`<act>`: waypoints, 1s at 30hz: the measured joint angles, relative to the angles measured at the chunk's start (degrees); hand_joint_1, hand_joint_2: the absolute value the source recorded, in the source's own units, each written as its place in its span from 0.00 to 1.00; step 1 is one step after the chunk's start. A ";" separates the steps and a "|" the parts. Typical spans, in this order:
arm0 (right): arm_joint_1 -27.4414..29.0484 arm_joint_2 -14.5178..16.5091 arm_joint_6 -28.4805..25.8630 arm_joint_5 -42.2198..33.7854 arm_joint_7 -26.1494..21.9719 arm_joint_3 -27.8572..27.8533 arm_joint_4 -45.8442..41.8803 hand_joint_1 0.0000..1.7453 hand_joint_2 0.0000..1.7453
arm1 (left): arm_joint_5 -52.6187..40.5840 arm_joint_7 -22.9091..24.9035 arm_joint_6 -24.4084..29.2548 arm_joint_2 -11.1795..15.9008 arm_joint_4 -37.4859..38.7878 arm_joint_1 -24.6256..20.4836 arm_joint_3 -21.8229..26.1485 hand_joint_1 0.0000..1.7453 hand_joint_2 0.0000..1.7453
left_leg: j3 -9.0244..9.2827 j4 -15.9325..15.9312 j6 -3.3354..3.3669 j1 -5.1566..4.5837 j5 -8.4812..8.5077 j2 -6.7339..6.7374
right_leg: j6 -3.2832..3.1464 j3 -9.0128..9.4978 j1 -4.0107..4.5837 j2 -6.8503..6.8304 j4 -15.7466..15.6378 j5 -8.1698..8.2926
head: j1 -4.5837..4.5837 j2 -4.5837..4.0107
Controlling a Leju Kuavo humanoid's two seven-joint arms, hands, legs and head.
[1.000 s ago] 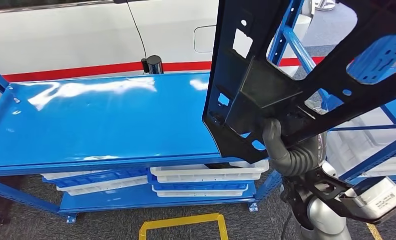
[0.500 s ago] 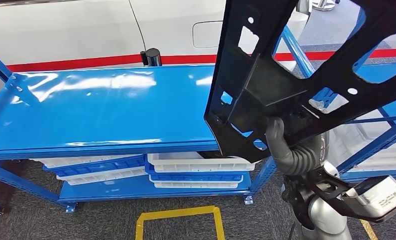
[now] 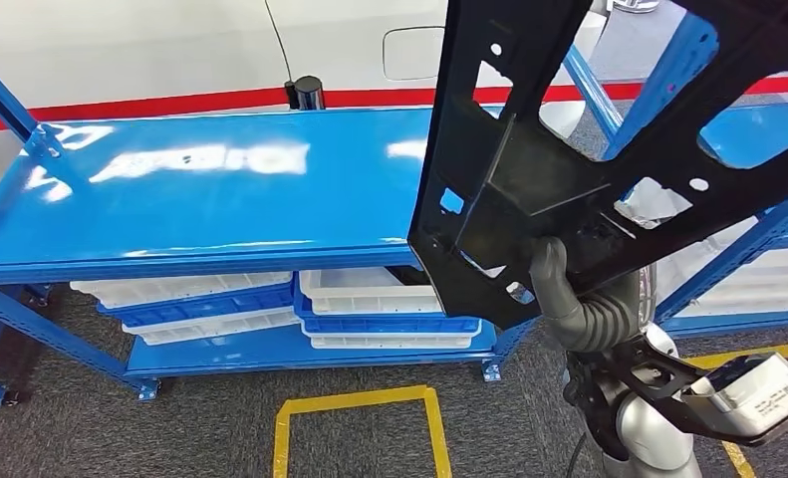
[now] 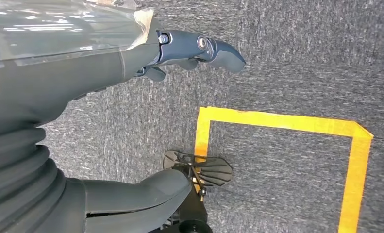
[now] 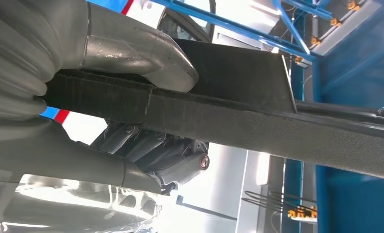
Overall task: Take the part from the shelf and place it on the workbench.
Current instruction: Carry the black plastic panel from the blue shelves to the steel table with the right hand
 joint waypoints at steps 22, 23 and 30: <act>2.47 1.40 4.68 0.45 -1.87 0.66 -1.70 1.00 1.00 | 0.22 0.19 -0.33 -0.11 0.07 0.15 -0.03 0.00 1.00 | 4.31 -0.74 1.68 0.43 -4.33 0.10 | -1.04 -13.38 -0.40 -0.39 13.50 -1.75 | 0.07 0.00; 2.67 1.41 4.91 0.51 -1.87 0.70 -1.70 1.00 1.00 | 0.20 0.20 -0.28 -0.15 0.07 0.15 -0.03 0.00 1.00 | 3.38 -0.68 1.67 0.37 -3.53 0.19 | -0.79 -13.73 -0.41 -0.37 16.79 -2.98 | 0.08 0.00; 3.30 1.55 5.88 1.11 -1.99 1.11 -1.67 1.00 1.00 | 0.11 0.46 -0.03 -0.58 0.04 0.05 -0.04 0.00 1.00 | -1.45 -0.12 0.28 0.00 1.39 0.21 | 0.07 1.92 -0.01 -0.27 0.12 -0.79 | 0.01 0.00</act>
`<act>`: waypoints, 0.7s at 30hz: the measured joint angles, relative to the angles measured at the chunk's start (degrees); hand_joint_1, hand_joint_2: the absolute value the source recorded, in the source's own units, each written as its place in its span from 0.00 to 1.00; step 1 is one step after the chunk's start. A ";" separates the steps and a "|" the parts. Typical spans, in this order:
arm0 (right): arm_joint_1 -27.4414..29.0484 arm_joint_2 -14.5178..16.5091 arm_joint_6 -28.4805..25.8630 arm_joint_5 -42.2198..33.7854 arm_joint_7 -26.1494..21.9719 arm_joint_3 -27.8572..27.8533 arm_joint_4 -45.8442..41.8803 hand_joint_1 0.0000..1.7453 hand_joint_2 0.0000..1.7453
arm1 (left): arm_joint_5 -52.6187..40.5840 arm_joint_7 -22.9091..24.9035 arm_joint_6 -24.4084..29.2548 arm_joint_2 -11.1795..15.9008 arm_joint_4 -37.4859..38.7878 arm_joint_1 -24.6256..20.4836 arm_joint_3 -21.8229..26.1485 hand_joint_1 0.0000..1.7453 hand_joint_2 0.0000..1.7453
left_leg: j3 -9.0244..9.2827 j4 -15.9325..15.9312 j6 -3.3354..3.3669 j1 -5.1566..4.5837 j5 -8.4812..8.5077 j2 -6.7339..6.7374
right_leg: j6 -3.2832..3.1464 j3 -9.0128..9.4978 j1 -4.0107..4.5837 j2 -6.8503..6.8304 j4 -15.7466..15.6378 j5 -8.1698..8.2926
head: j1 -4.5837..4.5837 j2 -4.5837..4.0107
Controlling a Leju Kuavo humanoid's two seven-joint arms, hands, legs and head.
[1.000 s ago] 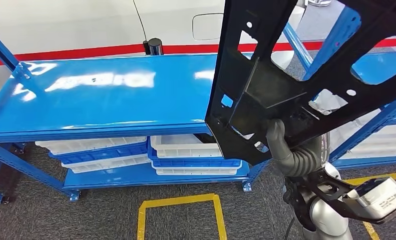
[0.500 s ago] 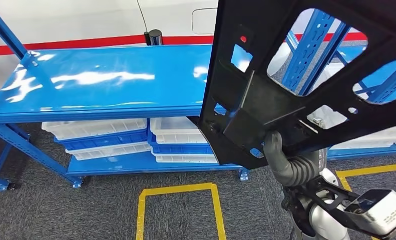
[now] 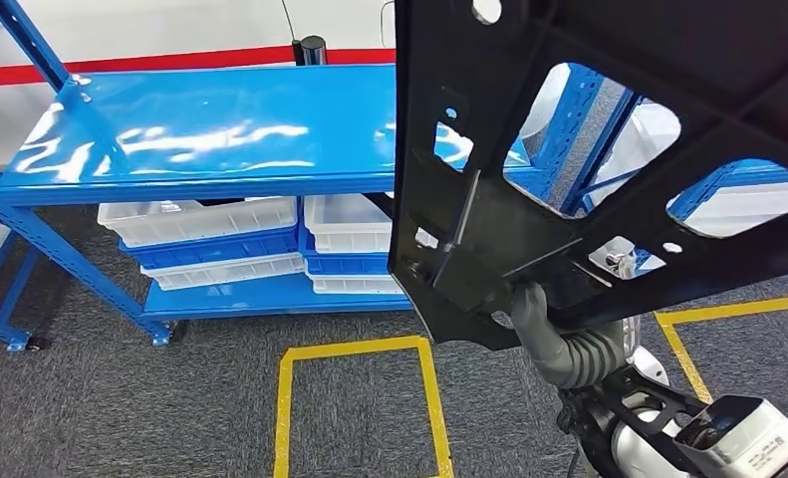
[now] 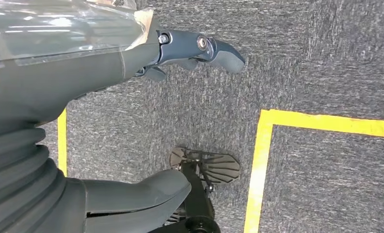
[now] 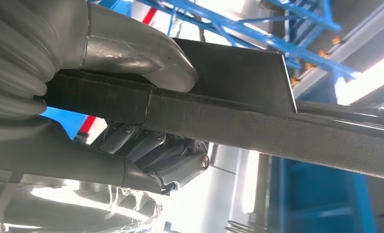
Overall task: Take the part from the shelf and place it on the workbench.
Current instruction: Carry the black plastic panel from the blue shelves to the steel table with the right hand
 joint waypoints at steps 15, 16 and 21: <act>0.86 -0.18 2.44 -0.28 4.20 1.60 0.89 1.00 1.00 | -0.17 0.25 -0.45 0.42 -0.02 -0.06 -0.03 0.00 1.00 | 9.48 1.90 -1.64 0.69 -9.34 -1.04 | -1.68 -10.26 -0.12 -0.34 2.05 7.09 | -0.14 0.00; 0.82 -0.20 2.69 -0.37 4.29 1.73 1.03 1.00 1.00 | -0.17 0.29 -0.48 0.44 -0.02 -0.09 -0.03 0.00 1.00 | 10.02 0.61 -1.23 0.44 -9.86 -1.12 | -1.22 -10.57 -0.08 -0.41 2.13 7.54 | -0.11 0.00; 0.78 -0.61 3.20 -0.56 4.48 2.23 1.95 1.00 1.00 | -0.13 0.54 -0.52 0.45 0.00 -0.17 -0.01 0.00 1.00 | 6.75 -0.25 1.43 0.37 -6.78 -0.36 | -1.02 -13.68 -0.15 -0.25 7.58 2.71 | 0.02 0.00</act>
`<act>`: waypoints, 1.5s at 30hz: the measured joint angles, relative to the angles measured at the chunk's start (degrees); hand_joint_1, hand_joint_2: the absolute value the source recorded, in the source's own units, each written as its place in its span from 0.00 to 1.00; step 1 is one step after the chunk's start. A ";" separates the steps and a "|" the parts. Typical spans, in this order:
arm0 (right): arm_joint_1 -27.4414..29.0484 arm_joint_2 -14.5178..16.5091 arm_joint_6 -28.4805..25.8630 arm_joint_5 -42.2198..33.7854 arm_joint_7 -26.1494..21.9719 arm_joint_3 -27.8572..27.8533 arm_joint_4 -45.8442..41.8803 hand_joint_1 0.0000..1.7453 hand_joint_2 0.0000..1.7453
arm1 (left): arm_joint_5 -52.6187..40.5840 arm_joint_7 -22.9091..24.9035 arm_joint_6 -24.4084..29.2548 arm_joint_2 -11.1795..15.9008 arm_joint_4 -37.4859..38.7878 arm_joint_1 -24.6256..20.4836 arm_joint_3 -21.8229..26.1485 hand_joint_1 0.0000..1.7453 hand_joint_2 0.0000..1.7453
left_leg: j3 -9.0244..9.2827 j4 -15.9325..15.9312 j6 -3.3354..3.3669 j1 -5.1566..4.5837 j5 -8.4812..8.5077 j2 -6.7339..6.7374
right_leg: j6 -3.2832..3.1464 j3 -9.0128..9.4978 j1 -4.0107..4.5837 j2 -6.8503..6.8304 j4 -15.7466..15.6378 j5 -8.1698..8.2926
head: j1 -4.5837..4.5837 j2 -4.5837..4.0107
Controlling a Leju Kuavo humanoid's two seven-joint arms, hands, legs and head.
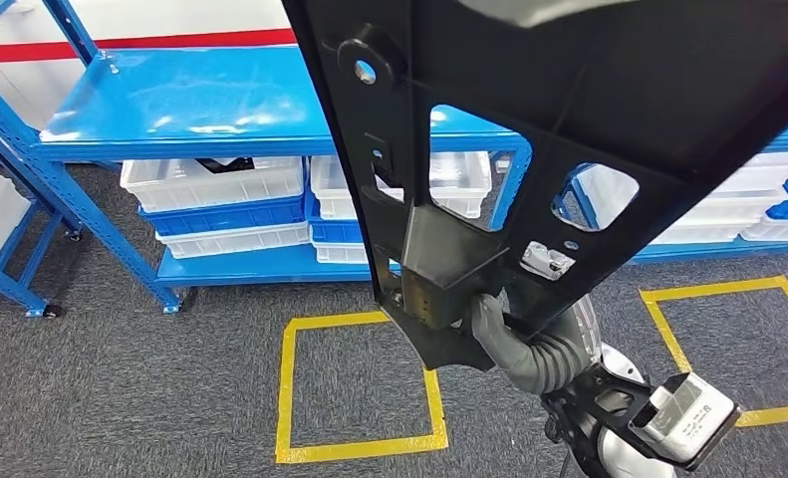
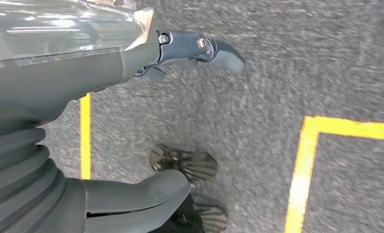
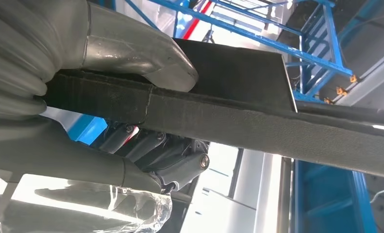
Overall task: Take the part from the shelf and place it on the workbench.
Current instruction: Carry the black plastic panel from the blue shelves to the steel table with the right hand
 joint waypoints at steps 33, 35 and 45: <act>-3.32 1.48 3.28 -0.15 0.72 2.04 6.26 1.00 1.00 | 0.31 -0.49 1.91 -0.66 -0.24 0.37 0.90 0.00 1.00 | -0.96 -0.87 0.00 0.07 1.73 -0.79 | -1.02 -1.75 0.32 -0.08 9.44 -4.06 | -0.09 0.00; -3.05 1.45 3.30 -0.15 0.78 2.04 6.31 1.00 1.00 | 0.30 -0.48 1.90 -0.69 -0.24 0.48 0.91 0.00 1.00 | -1.41 -0.74 -0.12 0.02 2.11 -2.02 | -0.30 -0.76 0.28 0.14 8.99 -3.64 | -0.09 0.00; -2.84 1.49 3.44 -0.07 0.90 2.04 6.29 1.00 1.00 | 0.23 -0.49 1.96 -0.75 -0.24 0.71 0.91 0.00 1.00 | -2.76 -0.01 -1.84 -0.19 3.10 -5.55 | -0.36 7.73 0.21 2.39 -6.58 1.45 | -0.12 0.00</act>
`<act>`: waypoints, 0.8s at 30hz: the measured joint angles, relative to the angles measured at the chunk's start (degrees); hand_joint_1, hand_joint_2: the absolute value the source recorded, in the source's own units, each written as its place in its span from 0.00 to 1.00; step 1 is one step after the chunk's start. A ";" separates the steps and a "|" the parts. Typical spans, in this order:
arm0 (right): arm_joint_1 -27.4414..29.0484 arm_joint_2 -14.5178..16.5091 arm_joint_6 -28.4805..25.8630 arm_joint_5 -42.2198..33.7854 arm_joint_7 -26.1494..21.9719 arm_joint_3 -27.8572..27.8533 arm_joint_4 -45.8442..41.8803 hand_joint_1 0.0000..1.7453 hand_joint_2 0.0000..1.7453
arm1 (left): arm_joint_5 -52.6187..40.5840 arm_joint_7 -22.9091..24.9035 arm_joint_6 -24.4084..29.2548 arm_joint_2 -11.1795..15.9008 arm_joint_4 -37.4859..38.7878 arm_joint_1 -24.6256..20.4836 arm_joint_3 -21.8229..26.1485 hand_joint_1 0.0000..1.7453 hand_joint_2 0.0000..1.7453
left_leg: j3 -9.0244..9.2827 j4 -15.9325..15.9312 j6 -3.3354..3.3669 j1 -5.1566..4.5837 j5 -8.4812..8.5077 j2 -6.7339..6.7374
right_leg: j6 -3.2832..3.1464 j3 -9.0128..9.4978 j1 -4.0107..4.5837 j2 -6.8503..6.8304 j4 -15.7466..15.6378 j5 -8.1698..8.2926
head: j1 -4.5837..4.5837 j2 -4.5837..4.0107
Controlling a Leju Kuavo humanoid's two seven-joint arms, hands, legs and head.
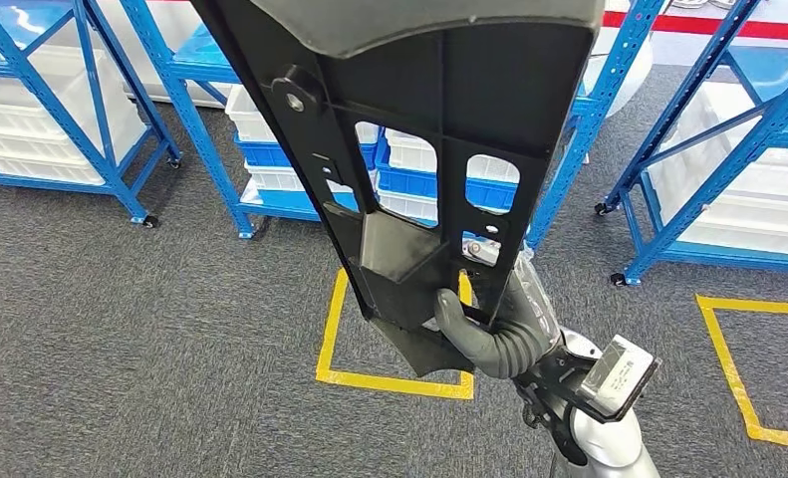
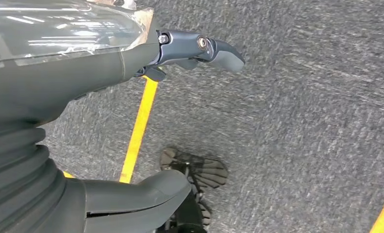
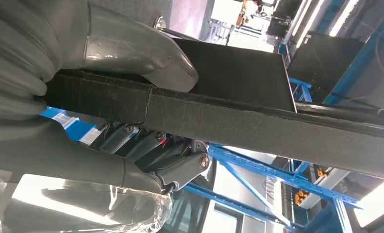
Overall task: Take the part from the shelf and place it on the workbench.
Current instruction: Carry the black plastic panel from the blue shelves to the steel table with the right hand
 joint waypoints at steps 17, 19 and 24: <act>0.33 0.61 0.77 0.18 0.30 0.05 -0.31 1.00 1.00 | -0.01 0.00 0.44 -0.07 -0.01 -0.20 0.05 0.00 1.00 | 0.75 -0.13 1.48 0.01 -0.94 6.07 | -0.61 -3.89 0.23 -4.38 7.34 -3.53 | -0.16 0.00; 0.51 0.57 0.88 0.22 0.44 0.05 -0.29 1.00 1.00 | -0.02 0.00 0.50 -0.08 -0.02 -0.28 0.15 0.00 1.00 | 0.41 -0.11 1.83 0.02 -0.71 4.51 | -0.81 -7.45 0.06 -2.52 15.06 -6.66 | -0.08 0.00; 0.66 0.56 1.48 0.93 0.84 0.05 -0.30 1.00 1.00 | -0.46 -0.12 0.61 -0.38 -0.02 -0.07 0.30 0.00 1.00 | 0.04 0.57 1.29 0.13 -0.50 0.42 | 1.65 -2.97 -0.73 -0.18 5.82 -2.08 | -0.08 0.00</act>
